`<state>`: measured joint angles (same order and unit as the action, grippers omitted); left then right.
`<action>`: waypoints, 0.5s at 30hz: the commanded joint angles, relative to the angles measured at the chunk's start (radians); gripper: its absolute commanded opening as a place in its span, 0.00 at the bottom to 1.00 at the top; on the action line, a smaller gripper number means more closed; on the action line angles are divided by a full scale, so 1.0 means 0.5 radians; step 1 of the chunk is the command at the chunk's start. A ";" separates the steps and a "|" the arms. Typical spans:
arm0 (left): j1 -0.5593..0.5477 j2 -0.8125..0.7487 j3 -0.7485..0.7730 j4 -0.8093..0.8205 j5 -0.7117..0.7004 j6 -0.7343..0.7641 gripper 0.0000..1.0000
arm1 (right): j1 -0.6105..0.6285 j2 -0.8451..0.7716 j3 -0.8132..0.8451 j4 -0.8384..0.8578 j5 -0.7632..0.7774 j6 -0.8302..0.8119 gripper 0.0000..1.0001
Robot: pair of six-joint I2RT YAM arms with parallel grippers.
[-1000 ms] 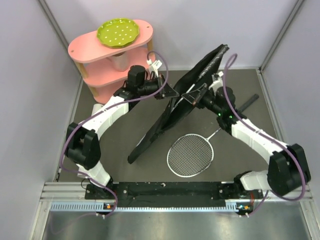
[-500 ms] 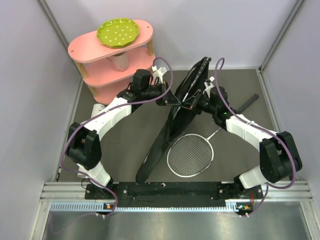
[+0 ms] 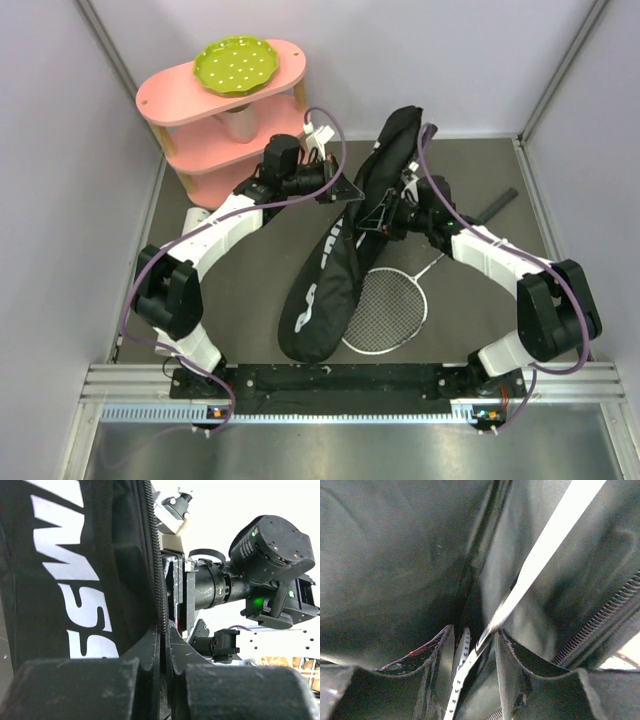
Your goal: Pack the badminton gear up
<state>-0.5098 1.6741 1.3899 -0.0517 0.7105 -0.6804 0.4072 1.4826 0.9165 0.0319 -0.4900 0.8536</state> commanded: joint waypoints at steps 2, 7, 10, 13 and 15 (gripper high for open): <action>-0.002 -0.075 0.070 0.272 0.058 0.014 0.00 | -0.188 -0.084 0.121 -0.208 -0.057 -0.247 0.38; -0.002 -0.053 0.067 0.275 0.073 -0.008 0.00 | -0.296 -0.054 0.238 -0.202 -0.054 -0.311 0.41; -0.002 -0.044 0.070 0.284 0.091 -0.020 0.00 | -0.314 -0.051 0.253 -0.134 -0.036 -0.311 0.43; -0.002 -0.041 0.067 0.275 0.104 -0.014 0.00 | -0.317 -0.054 0.268 -0.091 0.059 -0.274 0.43; -0.002 -0.041 0.064 0.272 0.116 -0.011 0.00 | -0.314 -0.041 0.287 -0.085 0.133 -0.259 0.41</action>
<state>-0.5095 1.6745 1.3899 -0.0010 0.7212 -0.6785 0.2504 1.4792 1.0039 -0.0525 -0.4862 0.7319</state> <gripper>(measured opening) 0.033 0.426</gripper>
